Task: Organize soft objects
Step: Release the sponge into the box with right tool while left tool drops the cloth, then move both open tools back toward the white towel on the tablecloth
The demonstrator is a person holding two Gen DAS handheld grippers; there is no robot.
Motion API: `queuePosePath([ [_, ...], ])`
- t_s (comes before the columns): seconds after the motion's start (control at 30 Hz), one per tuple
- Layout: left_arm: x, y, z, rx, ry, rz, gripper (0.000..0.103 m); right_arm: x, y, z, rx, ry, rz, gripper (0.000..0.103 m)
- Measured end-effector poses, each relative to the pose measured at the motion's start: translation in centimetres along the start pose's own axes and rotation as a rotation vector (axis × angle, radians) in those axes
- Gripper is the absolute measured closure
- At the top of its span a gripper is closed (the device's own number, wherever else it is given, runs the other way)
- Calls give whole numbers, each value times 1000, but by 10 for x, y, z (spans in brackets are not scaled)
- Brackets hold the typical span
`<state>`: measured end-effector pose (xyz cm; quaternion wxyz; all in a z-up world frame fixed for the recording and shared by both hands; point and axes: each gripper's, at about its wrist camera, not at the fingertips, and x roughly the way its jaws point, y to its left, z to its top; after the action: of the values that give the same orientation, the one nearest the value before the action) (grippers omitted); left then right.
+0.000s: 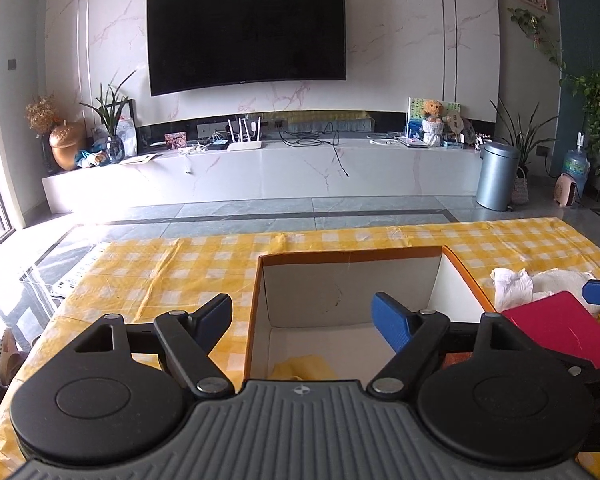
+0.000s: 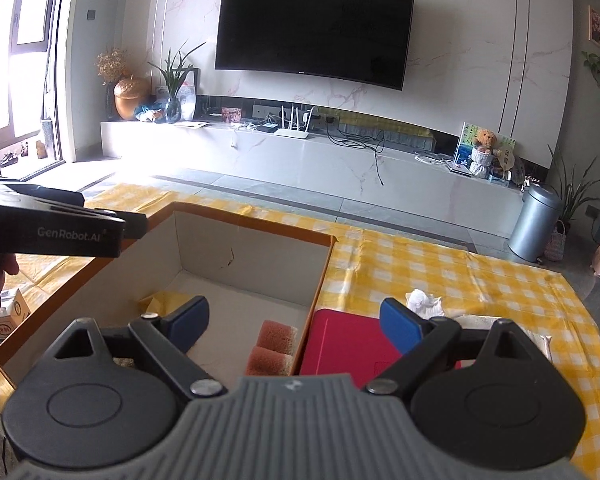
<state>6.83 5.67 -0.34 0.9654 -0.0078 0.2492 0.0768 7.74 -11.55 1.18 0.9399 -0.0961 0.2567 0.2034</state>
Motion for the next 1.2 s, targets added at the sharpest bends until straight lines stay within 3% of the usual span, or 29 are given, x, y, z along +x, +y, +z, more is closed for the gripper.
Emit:
queuePosePath([
  [0.13, -9, 0, 6, -29, -18, -20, 10, -3, -6, -1, 23, 10, 8, 13],
  [0.2, -9, -1, 6, -36, -5, -56, 10, 0, -6, -3, 17, 39, 46, 17],
  [0.23, -8, -2, 5, -42, 1, -71, 10, 1, -5, -5, 11, 48, 66, 25],
  [0.27, -6, -4, 3, -50, 15, -100, 10, 2, -3, -6, 9, 57, 81, 30],
  [0.4, 7, -13, -5, -100, 98, -300, 10, 2, -6, -4, 21, 58, 44, 30],
  [0.43, 11, -15, -7, -122, 115, -355, 13, 0, -11, -3, 28, 54, 35, 30],
  [0.5, 23, -20, -11, -165, 157, -444, 27, -4, -19, -2, 37, 54, 20, 30],
  [0.57, 36, -24, -15, -198, 204, -495, 38, -8, -27, -3, 48, 52, -8, 30],
  [0.7, 56, -34, -27, -157, 274, -463, 71, -10, -44, -6, 82, 56, -51, 30],
  [0.93, 65, -40, -40, -109, 313, -453, 72, -18, -57, -4, 131, 31, -51, 30],
  [0.97, 63, -43, -40, -86, 301, -437, 72, -18, -56, -4, 129, 32, -48, 30],
  [1.0, 62, -47, -41, -49, 308, -408, 65, -17, -56, -4, 125, 37, -46, 30],
  [1.07, 63, -63, -47, 59, 366, -314, 58, -15, -56, -4, 118, 45, -47, 30],
  [1.2, 53, -68, -52, 142, 336, -258, 70, -16, -55, -5, 114, 45, -48, 30],
])
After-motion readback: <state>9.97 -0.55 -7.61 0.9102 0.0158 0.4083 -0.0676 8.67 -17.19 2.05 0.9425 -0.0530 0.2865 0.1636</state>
